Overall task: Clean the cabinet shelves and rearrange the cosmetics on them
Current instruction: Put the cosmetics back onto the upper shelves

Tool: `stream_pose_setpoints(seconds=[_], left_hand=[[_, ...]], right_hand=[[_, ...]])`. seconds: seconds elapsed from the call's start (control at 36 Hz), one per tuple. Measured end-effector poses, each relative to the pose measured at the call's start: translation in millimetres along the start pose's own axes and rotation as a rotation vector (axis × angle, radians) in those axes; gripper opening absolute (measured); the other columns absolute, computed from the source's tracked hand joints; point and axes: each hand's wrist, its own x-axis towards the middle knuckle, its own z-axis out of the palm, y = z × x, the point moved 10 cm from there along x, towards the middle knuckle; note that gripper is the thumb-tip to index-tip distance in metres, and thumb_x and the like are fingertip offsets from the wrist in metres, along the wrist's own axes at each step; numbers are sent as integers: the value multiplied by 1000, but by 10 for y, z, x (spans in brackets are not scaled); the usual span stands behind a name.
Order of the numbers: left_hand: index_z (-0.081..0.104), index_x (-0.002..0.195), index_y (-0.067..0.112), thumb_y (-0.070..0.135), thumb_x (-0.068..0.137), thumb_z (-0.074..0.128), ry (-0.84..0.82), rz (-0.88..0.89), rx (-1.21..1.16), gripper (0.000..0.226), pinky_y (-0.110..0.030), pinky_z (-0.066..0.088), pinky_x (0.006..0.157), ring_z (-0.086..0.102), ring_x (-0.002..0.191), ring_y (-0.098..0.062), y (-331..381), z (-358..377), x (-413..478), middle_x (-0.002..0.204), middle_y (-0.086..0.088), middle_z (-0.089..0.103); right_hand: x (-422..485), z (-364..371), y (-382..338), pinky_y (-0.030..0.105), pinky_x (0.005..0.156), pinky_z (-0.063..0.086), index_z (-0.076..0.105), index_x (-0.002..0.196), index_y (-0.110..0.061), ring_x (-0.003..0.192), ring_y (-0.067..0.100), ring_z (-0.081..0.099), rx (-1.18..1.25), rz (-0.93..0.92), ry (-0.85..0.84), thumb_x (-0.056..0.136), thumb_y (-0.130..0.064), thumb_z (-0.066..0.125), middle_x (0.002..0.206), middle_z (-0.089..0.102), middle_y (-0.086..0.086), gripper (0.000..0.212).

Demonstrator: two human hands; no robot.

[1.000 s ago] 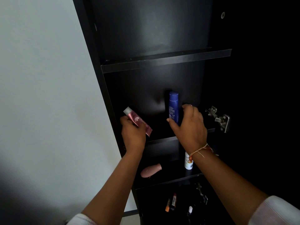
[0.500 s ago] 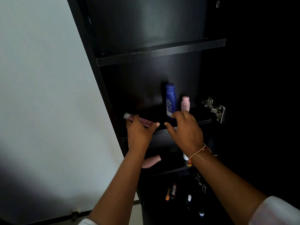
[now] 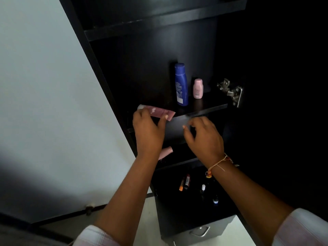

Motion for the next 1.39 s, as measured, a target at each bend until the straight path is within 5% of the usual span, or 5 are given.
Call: stream_pose_setpoints(seconds=[0.19, 0.44, 0.69, 0.97, 1.39], left_hand=[[63, 101, 15, 25, 90, 67, -294, 150, -181, 16, -9, 48, 74, 58, 85, 0, -59, 544, -962, 105, 10, 50], [62, 72, 16, 30, 94, 60, -752, -277, -48, 26, -5, 37, 53, 54, 57, -5, -1338, 1534, -2086, 59, 12, 51], [65, 84, 8, 33, 96, 56, -980, -290, 23, 28, -7, 37, 52, 60, 69, -11, -1695, 2119, -2517, 76, 1, 65], [53, 130, 11, 18, 86, 71, -1067, -219, -17, 48, -35, 55, 90, 63, 111, -22, -1674, 2936, -2584, 127, -11, 60], [51, 137, 15, 10, 89, 65, -1118, 145, 181, 50, -19, 31, 104, 46, 129, -21, -1882, 3868, -2586, 142, -6, 47]], right_hand=[[-591, 331, 473, 36, 62, 54, 59, 95, -24, 85, 21, 62, 22, 147, -146, 89, -45, 55, 97, 61, -2, 22], [-1759, 835, 1364, 36, 65, 56, 59, 88, -22, 78, 28, 67, -90, 603, -527, 95, -35, 47, 86, 67, 6, 19], [-2865, 1102, 1894, 23, 66, 39, 68, 93, -12, 82, 22, 63, -170, 893, -769, 97, -29, 46, 92, 70, 8, 28], [-3045, 1357, 2401, 28, 82, 47, 61, 121, -10, 107, 28, 63, -235, 1038, -729, 97, -38, 50, 116, 66, 8, 38], [-2994, 1913, 2866, 34, 85, 56, 58, 127, -31, 104, 25, 66, -177, 986, -579, 86, -34, 67, 119, 66, 3, 43]])
